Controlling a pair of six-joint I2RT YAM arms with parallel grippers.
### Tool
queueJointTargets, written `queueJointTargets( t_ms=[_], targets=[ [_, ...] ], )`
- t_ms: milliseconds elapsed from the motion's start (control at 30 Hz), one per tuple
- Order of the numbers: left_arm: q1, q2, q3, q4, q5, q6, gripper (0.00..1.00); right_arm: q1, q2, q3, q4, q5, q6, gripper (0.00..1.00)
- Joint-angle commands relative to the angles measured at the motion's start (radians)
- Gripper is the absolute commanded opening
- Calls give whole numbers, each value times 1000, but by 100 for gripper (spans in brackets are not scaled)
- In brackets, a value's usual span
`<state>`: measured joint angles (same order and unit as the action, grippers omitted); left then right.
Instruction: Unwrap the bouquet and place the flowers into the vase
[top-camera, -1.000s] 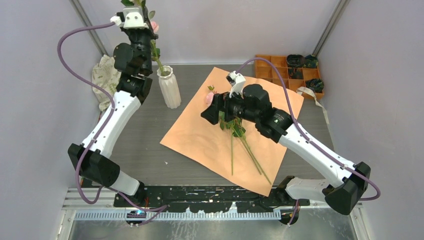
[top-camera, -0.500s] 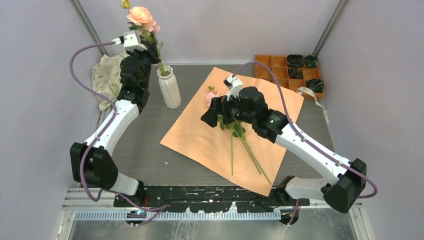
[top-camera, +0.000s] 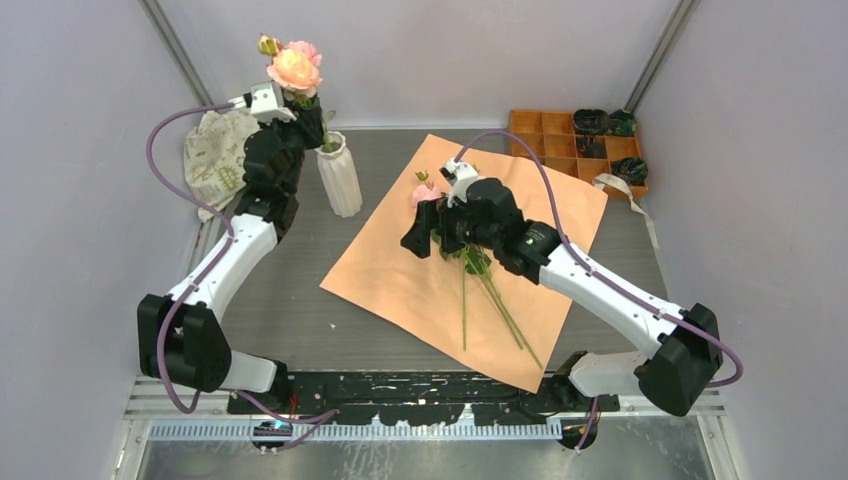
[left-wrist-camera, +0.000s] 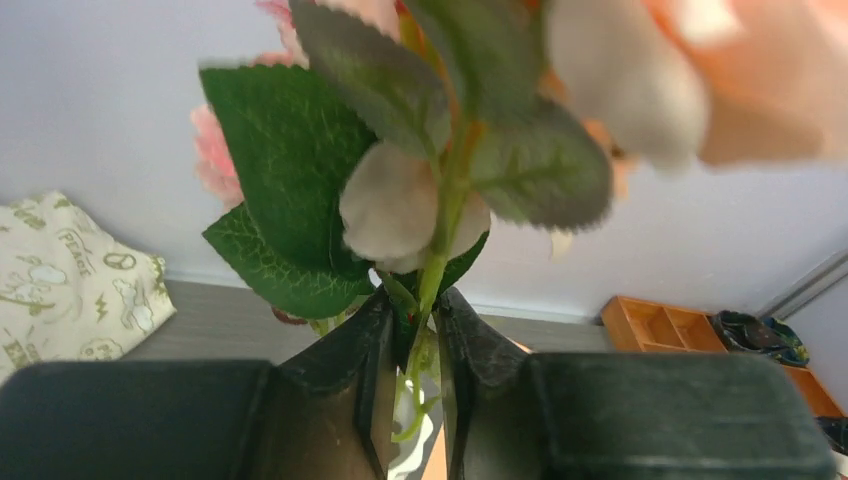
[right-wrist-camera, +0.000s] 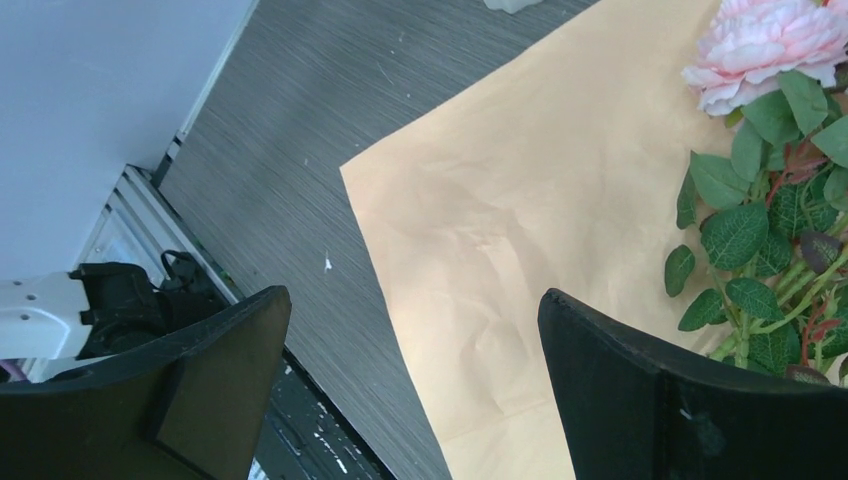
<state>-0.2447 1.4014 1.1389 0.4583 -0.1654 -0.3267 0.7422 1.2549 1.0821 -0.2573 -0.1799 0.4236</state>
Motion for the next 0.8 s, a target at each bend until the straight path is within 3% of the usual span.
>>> queueJointTargets(
  t_ms=[0, 300, 767],
  targets=[
    [2, -52, -31, 22, 4, -33, 26, 2, 18, -6, 57, 24, -4, 99],
    [2, -76, -64, -23, 5, -44, 51, 2, 37, -29, 54, 91, -11, 99],
    [2, -204, -86, -254, 28, -33, 59, -13, 97, -48, 1, 250, -47, 99]
  ],
)
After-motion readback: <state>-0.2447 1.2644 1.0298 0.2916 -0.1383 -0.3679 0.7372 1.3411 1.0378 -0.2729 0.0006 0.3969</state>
